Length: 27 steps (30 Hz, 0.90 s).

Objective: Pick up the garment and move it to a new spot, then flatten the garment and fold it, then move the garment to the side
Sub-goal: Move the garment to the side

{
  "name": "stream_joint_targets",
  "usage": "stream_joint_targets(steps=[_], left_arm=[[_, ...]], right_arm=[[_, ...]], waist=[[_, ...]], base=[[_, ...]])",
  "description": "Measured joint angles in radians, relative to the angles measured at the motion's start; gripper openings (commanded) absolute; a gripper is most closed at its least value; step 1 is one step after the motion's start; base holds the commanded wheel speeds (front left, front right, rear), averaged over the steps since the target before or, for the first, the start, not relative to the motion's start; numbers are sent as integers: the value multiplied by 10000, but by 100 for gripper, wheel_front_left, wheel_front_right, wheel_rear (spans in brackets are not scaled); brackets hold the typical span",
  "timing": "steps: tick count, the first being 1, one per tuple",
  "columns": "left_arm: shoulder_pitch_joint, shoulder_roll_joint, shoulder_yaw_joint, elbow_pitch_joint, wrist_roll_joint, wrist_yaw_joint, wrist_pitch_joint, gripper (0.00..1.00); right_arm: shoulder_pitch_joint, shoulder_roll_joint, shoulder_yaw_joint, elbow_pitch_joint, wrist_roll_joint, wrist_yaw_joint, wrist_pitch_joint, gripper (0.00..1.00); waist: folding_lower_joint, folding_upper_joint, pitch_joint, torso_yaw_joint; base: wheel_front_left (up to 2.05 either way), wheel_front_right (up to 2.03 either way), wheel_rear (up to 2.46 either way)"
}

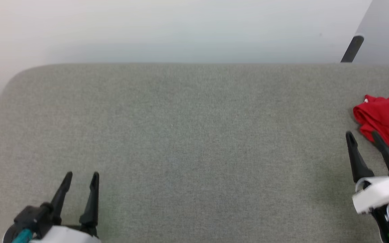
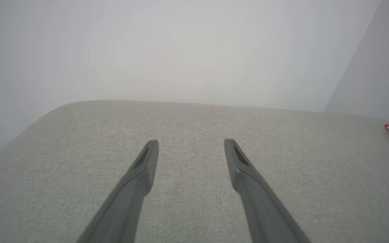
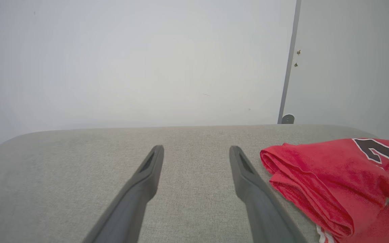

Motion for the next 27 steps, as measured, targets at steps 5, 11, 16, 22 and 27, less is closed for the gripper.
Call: stream_joint_targets(steps=[5, 11, 16, 22, 27], left_arm=[[588, -46, 50, -337, -42, -2, 0, 100], [1144, -50, 173, -746, -38, -2, 0, 100], [1670, -67, 393, -1104, 48, -2, 0, 100], [1965, -127, 581, -1394, 125, -2, 0, 100], [1965, -163, 566, -1452, 140, -2, 0, 100]], right_arm=[[1026, 148, -499, -872, 2, -2, 209, 100], [1869, 332, -978, -1643, -6, -2, 420, 100], [2488, 554, -1312, -2272, -109, -2, 585, 100], [3010, 825, -1710, -2890, -209, -2, 759, 100], [3073, 972, -1814, -3147, -291, -2, 849, 100]], waist=[[1, 0, -349, 46], [0, 0, -550, 155], [0, 0, -685, 198], [0, 0, -712, 239], [1, 0, -664, 237]], base=[[0, 0, 0], [0, 0, 0], [0, 0, 0], [0, 0, 0], [0, 0, 0]])
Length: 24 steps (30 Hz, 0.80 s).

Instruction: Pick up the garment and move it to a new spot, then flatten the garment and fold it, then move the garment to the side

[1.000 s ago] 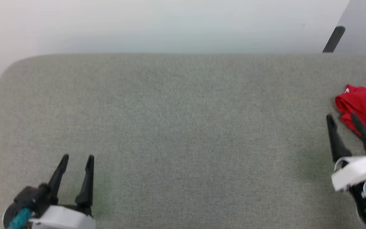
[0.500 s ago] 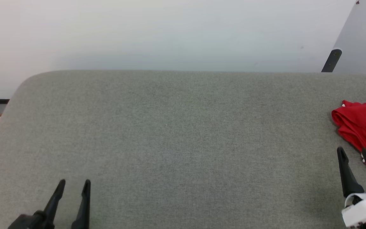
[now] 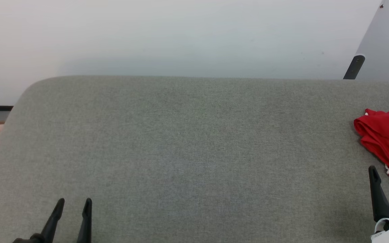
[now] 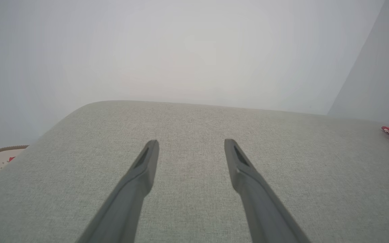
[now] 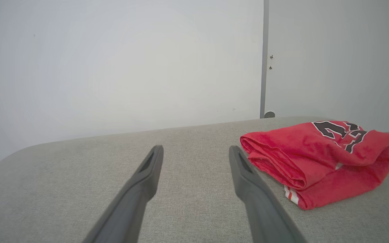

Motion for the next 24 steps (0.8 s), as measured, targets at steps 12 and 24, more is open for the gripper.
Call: stream_joint_targets(steps=[12, 24], left_arm=[[-34, 15, -6, 0, -8, 0, 0, 100], [-499, 339, -265, 105, -96, 0, 0, 100]], right_arm=[[114, 203, -4, -171, -104, 0, -50, 100], [106, 263, -12, -163, -136, 0, -155, 100]], waist=[[-1, 0, 61, -3], [-1, 0, 46, -47]], base=[[0, 0, 0], [0, 0, 0]])
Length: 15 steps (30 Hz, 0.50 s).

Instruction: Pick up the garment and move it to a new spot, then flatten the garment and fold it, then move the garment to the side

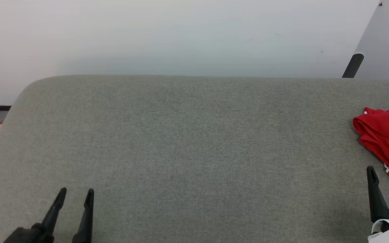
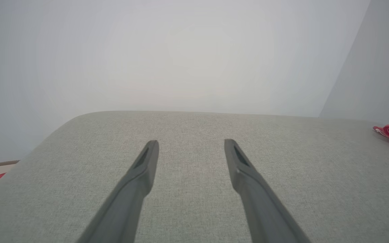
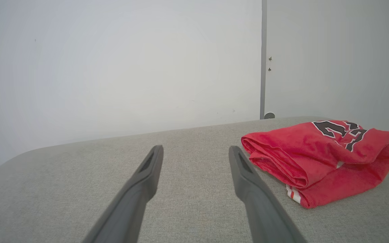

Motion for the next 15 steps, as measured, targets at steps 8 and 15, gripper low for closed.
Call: stream_joint_targets(steps=[8, 15], left_arm=[[-60, 15, -61, 153, -351, -15, 0, 100], [-138, 27, -105, 303, -790, -15, 0, 0]], right_arm=[[-80, 27, 58, 69, 4, 0, -86, 100], [-182, 61, 109, 134, 50, 2, -121, 0]], waist=[[0, 0, 14, -49], [0, 0, 42, -53]], base=[[0, 0, 0], [0, 0, 0]])
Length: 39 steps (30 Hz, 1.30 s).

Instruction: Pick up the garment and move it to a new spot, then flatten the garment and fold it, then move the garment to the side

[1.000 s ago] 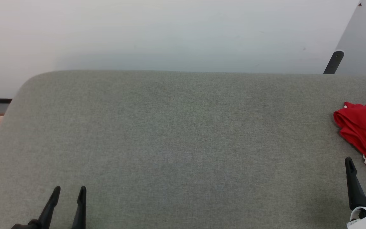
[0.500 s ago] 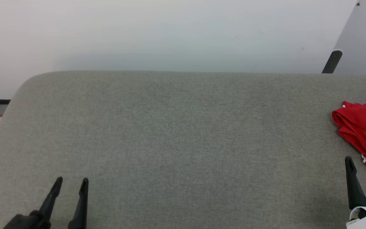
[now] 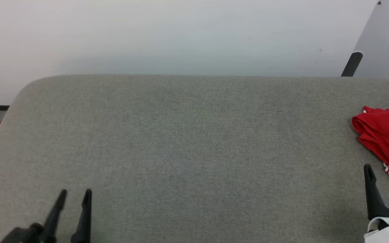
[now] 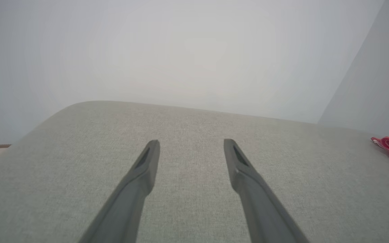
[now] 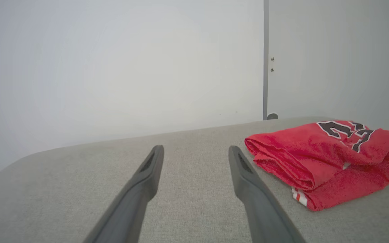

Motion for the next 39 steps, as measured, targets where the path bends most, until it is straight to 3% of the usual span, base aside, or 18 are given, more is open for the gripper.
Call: stream_joint_targets(steps=[5, 39], left_arm=[[183, -353, -134, 418, -48, 0, 42, 0], [-687, -1106, 205, 1087, -4805, 0, 1417, 0]], right_arm=[[118, 207, 71, 483, 75, -2, 19, 0], [-500, 579, 81, 1653, 4826, -2, 635, 0]], waist=[[0, 0, -1, -4], [0, 0, -82, -117]], base=[[0, 0, 0], [0, 0, 0]])
